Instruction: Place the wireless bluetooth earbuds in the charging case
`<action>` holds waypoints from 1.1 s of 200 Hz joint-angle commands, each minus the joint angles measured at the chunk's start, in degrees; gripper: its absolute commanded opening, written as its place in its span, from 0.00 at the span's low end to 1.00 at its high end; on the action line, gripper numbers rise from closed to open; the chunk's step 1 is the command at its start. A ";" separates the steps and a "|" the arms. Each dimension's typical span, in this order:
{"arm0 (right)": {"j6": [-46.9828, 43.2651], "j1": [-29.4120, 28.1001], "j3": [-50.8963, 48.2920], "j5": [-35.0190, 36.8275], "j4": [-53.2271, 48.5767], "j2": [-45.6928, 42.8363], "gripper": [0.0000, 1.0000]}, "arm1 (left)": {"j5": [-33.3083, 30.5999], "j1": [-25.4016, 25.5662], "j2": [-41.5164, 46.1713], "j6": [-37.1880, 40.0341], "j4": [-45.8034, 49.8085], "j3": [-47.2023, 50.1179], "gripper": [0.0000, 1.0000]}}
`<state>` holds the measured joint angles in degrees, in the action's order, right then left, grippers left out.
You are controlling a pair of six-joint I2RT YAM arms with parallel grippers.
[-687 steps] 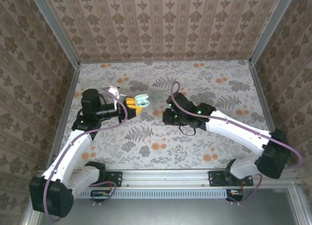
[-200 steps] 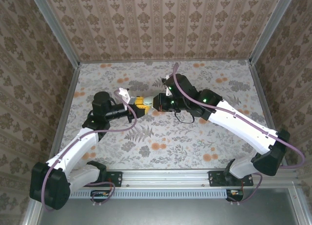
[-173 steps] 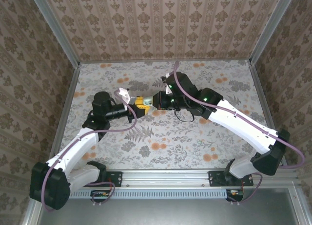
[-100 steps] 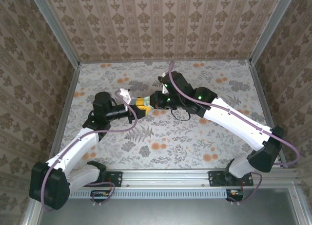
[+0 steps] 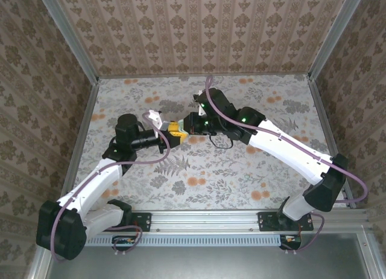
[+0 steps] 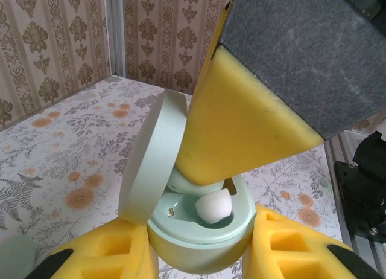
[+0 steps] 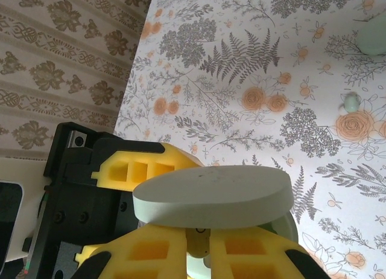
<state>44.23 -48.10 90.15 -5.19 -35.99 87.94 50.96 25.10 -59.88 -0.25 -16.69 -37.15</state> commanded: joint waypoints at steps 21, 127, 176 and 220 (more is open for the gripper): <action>-1.94 -1.10 2.73 0.84 -3.23 1.68 0.12 | 1.17 0.45 1.03 -0.18 -1.98 -0.95 0.05; -2.98 -1.48 4.57 2.03 -5.97 0.28 0.37 | 1.10 0.41 0.90 0.22 -1.78 -1.00 0.05; -3.60 -0.74 6.53 1.64 -6.68 0.18 0.41 | 1.25 0.46 0.99 0.24 -1.68 -0.75 0.05; -4.41 1.56 4.83 1.80 -6.14 -1.58 0.42 | 3.30 0.46 -0.02 -0.76 -2.68 -1.17 0.05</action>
<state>41.17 -48.25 94.96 -4.51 -41.04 88.49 51.44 25.43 -59.90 -0.25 -16.82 -37.15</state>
